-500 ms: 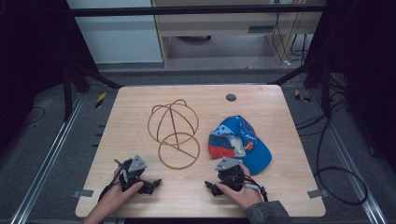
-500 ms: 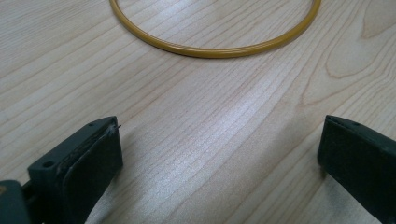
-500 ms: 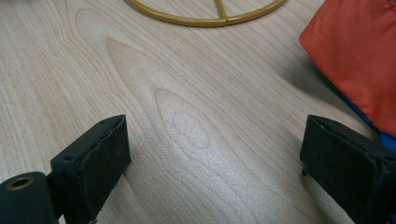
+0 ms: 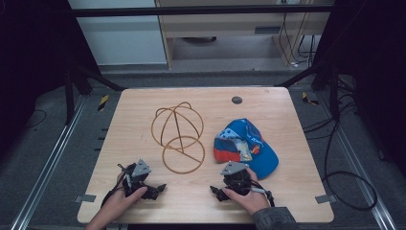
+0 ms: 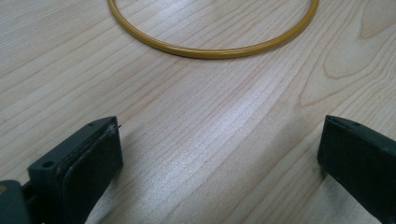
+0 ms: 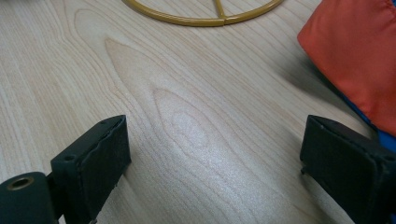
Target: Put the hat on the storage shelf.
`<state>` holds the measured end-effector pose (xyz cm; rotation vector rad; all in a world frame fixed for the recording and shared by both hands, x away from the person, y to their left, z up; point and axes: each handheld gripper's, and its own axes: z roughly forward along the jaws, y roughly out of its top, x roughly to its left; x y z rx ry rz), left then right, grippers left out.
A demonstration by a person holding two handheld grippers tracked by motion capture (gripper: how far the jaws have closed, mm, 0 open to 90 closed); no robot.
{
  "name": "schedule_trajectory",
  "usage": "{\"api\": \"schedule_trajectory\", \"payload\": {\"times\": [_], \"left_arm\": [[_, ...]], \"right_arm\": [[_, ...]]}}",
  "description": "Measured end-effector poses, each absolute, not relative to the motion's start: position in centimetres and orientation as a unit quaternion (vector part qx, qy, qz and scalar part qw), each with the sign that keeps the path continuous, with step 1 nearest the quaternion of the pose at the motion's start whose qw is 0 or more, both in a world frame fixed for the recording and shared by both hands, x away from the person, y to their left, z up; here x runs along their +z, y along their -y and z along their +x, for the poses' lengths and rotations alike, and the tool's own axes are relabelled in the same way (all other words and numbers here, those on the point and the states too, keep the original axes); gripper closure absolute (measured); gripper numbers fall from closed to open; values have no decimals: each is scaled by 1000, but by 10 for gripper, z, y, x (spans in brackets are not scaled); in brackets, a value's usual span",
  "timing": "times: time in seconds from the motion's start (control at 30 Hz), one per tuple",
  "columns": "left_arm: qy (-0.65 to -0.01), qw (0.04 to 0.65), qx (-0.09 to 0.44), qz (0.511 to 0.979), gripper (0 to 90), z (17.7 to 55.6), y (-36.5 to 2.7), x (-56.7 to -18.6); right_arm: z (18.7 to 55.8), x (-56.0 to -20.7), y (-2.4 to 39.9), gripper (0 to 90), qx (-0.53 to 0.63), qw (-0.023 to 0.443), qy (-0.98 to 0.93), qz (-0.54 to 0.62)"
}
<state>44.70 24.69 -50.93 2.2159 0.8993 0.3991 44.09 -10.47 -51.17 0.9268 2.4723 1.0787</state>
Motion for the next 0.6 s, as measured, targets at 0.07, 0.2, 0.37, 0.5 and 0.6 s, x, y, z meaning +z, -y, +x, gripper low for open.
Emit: {"api": "schedule_trajectory", "payload": {"times": [0.07,0.2,0.37,0.5,0.6], "left_arm": [[-347,351,154,856,0,447,-247,-509],[-348,351,154,856,0,447,-247,-509],[-346,351,154,856,0,447,-247,-509],[-347,351,154,856,0,447,-247,-509],[-345,352,153,857,0,448,-247,-509]], "right_arm": [[441,-512,106,90,374,147,-857,324],[442,-506,107,102,363,147,-857,334],[440,-483,113,105,373,152,-854,329],[443,-465,119,115,364,169,-858,321],[451,-440,132,155,343,188,-862,322]]}}
